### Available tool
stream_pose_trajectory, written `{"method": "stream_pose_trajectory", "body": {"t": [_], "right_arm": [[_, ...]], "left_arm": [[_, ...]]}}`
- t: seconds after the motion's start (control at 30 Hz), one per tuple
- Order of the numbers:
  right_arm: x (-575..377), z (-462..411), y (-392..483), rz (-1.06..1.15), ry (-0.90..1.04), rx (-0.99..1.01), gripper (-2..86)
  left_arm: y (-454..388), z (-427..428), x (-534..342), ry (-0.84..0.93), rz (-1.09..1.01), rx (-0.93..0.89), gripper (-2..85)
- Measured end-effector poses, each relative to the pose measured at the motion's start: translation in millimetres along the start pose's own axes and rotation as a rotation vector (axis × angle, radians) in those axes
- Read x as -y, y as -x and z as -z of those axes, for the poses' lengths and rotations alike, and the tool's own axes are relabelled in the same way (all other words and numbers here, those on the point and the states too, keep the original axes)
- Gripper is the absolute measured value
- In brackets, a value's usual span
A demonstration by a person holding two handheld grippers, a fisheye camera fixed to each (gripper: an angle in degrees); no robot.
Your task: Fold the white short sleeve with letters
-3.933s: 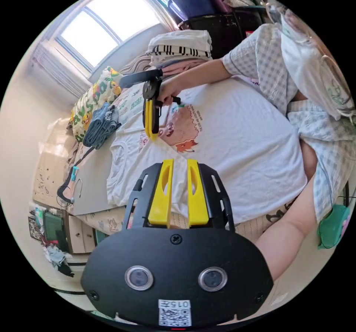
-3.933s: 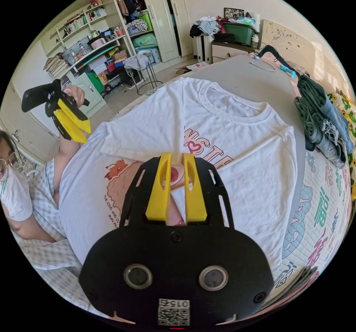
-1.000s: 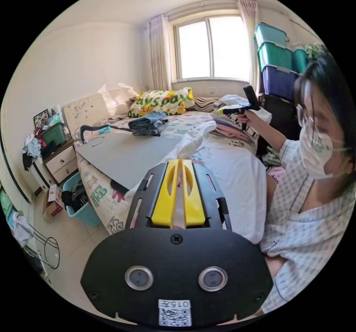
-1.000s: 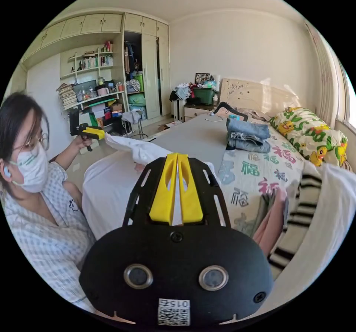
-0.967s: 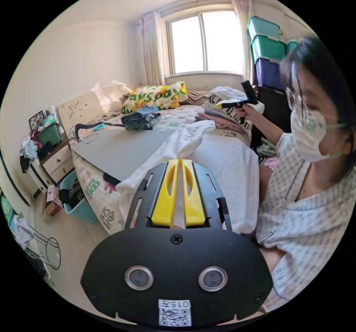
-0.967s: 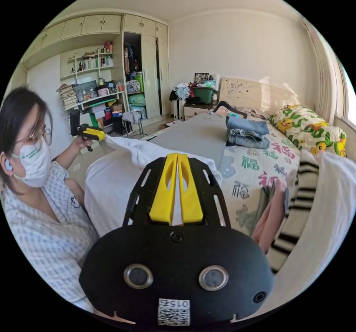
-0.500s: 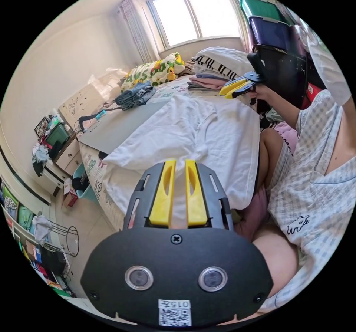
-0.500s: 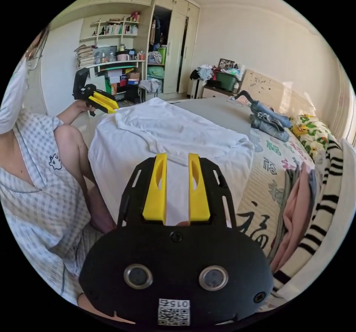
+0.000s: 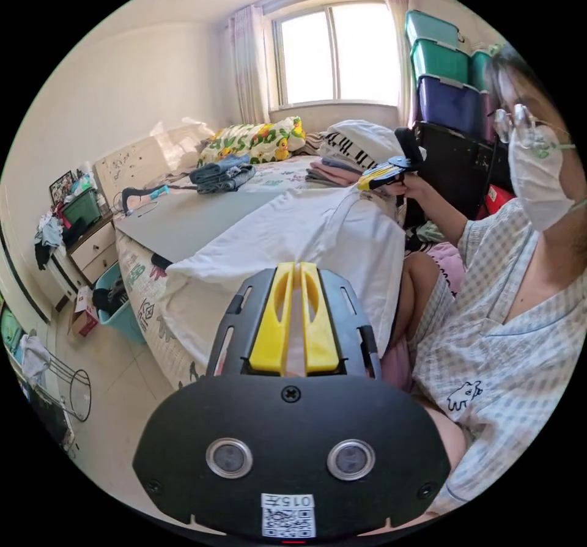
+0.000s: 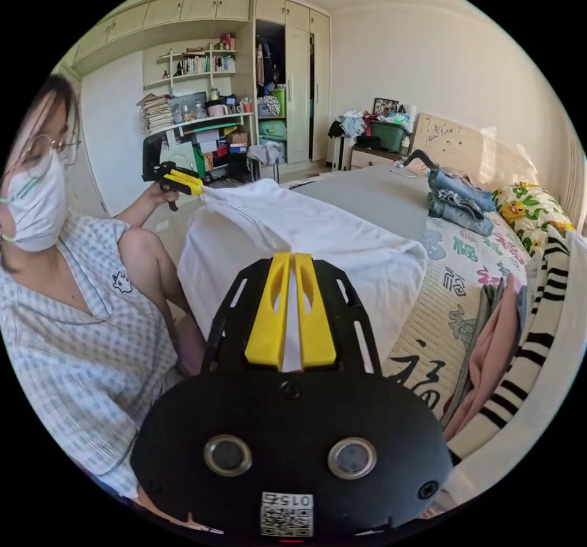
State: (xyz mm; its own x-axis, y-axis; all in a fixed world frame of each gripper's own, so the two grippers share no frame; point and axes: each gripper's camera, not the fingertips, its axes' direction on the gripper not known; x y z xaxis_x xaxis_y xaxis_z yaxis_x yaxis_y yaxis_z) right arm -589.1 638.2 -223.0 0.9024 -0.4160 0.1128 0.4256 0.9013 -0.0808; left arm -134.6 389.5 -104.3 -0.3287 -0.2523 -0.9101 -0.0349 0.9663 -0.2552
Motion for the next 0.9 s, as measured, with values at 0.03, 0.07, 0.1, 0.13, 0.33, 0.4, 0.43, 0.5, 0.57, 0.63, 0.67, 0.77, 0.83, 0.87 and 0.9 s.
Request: {"method": "stream_pose_trajectory", "body": {"t": [0.03,0.07,0.1,0.13,0.33,0.4,0.43,0.5,0.57,0.63,0.67,0.77,0.83,0.87,0.9], "right_arm": [[-8.3,19.2,13.2,0.017,-0.013,-0.002,-0.4],[-18.2,32.2,25.5,0.027,-0.012,0.005,-0.4],[-23.5,35.5,30.4,0.027,-0.003,0.014,-0.4],[-33.9,34.1,36.1,0.013,0.043,0.036,-0.4],[-71.4,-11.8,-11.1,-0.129,0.278,0.227,0.0],[-63.9,10.9,-38.5,-0.195,0.167,0.21,1.0],[-56.0,29.0,-55.3,-0.222,0.061,0.171,2.0],[-38.2,42.2,-80.6,-0.249,-0.039,0.086,5.5],[-4.3,28.1,-128.8,-0.353,-0.062,-0.001,10.2],[21.3,2.9,-168.8,-0.418,-0.048,0.002,12.1],[37.6,-17.9,-196.5,-0.471,-0.019,0.0,13.6],[71.3,-68.7,-254.5,-0.568,0.06,-0.058,15.8],[85.2,-96.2,-282.9,-0.619,0.104,-0.06,15.9],[91.3,-112.8,-299.0,-0.653,0.131,-0.045,15.4],[93.7,-120.9,-305.9,-0.666,0.147,-0.035,14.9]], "left_arm": [[-8.3,6.0,0.6,-0.009,-0.018,-0.026,1.0],[-25.4,11.9,-0.8,-0.006,-0.052,-0.059,0.9],[-40.1,8.3,-5.8,0.029,-0.076,-0.076,1.0],[-45.2,2.9,-9.7,0.056,-0.082,-0.086,1.0],[-28.0,-77.9,-67.4,0.392,-0.046,-0.332,1.5],[-10.4,-44.1,-67.7,0.295,-0.038,-0.326,2.2],[-3.6,-31.4,-65.6,0.249,-0.028,-0.308,2.4],[39.3,9.0,-55.8,0.093,0.089,-0.186,4.3],[85.9,16.9,-50.1,0.057,0.236,-0.036,6.3],[133.2,8.1,-48.2,0.065,0.345,0.082,8.0],[164.9,-4.2,-50.4,0.075,0.405,0.112,9.2],[239.0,-48.8,-63.0,0.159,0.538,0.133,12.0],[272.8,-75.0,-71.7,0.223,0.591,0.148,12.6],[290.6,-89.6,-77.4,0.264,0.619,0.137,12.7],[302.8,-101.7,-82.5,0.297,0.632,0.094,12.5]]}}
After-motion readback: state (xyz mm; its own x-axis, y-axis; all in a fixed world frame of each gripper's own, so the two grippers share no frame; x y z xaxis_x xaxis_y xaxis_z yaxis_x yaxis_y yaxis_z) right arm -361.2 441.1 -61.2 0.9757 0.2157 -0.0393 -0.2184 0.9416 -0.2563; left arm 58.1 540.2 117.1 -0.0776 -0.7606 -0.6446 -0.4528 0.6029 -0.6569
